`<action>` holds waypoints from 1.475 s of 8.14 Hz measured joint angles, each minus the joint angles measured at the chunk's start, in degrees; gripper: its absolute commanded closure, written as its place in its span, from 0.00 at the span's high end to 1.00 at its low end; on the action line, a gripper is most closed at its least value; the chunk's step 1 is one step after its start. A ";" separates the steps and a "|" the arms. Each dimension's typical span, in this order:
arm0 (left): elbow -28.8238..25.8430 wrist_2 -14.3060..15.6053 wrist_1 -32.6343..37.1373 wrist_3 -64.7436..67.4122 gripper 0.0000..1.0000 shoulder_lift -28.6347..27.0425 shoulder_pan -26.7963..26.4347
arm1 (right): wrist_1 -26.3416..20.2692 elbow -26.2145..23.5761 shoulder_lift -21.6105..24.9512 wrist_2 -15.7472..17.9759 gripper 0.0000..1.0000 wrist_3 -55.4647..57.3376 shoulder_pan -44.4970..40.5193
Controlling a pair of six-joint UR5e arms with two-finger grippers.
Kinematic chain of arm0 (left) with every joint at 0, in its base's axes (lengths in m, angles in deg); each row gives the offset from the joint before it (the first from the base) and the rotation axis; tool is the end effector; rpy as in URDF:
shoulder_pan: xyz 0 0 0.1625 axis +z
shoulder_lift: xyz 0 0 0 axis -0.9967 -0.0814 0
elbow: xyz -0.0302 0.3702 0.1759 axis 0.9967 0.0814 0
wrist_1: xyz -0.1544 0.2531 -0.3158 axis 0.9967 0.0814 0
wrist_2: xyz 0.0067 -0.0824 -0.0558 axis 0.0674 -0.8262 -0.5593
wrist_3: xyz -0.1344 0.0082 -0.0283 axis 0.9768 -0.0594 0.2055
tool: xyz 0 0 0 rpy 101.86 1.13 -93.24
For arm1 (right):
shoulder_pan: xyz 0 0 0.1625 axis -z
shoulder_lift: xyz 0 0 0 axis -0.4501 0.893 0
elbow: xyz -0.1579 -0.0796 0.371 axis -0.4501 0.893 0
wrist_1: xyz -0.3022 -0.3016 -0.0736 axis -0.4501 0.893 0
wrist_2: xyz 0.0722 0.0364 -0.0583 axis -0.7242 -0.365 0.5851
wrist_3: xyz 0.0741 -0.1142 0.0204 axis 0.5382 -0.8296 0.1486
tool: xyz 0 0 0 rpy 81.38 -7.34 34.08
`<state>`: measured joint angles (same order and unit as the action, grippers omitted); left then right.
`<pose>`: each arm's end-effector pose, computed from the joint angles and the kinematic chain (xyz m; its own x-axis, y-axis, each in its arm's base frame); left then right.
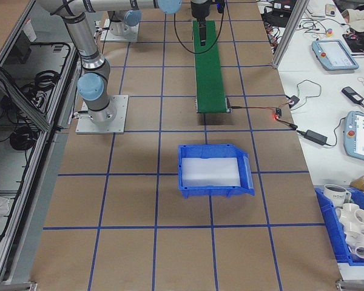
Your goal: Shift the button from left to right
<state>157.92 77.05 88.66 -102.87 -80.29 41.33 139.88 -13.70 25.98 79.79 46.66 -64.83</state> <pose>0.3531 -0.5215 0.3605 -0.9999 0.0103 -0.0057 0.0101 0.9995 0.0284 0.1470 -0.5224 0.4653 -0.9998 -0.0206 0.0051 -0.0211 0.9901 -0.1386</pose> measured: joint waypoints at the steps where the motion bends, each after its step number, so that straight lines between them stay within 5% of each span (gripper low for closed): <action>1: -0.09 0.03 -1.71 -1.50 1.00 -3.69 1.86 | 0.05 0.00 -0.03 -0.16 1.00 0.00 0.00; 5: 0.31 0.08 -12.64 -3.13 1.00 -15.95 3.44 | 0.41 0.00 -0.17 -0.48 1.00 0.06 -0.04; 10: 0.39 1.05 -20.11 -6.94 1.00 -20.54 3.49 | 0.72 0.00 -0.20 -0.23 1.00 0.01 -0.06; 11: 0.40 1.30 -21.22 -7.14 0.88 -21.18 3.53 | 0.72 0.00 -0.20 -0.35 1.00 -0.05 -0.03; 12: 0.40 1.57 -21.80 -7.22 0.85 -21.50 3.55 | 0.56 0.00 -0.24 -0.45 1.00 -0.12 -0.01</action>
<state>158.32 78.62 66.86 -110.09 -101.79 44.88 140.44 -13.70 25.74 79.34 46.54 -64.84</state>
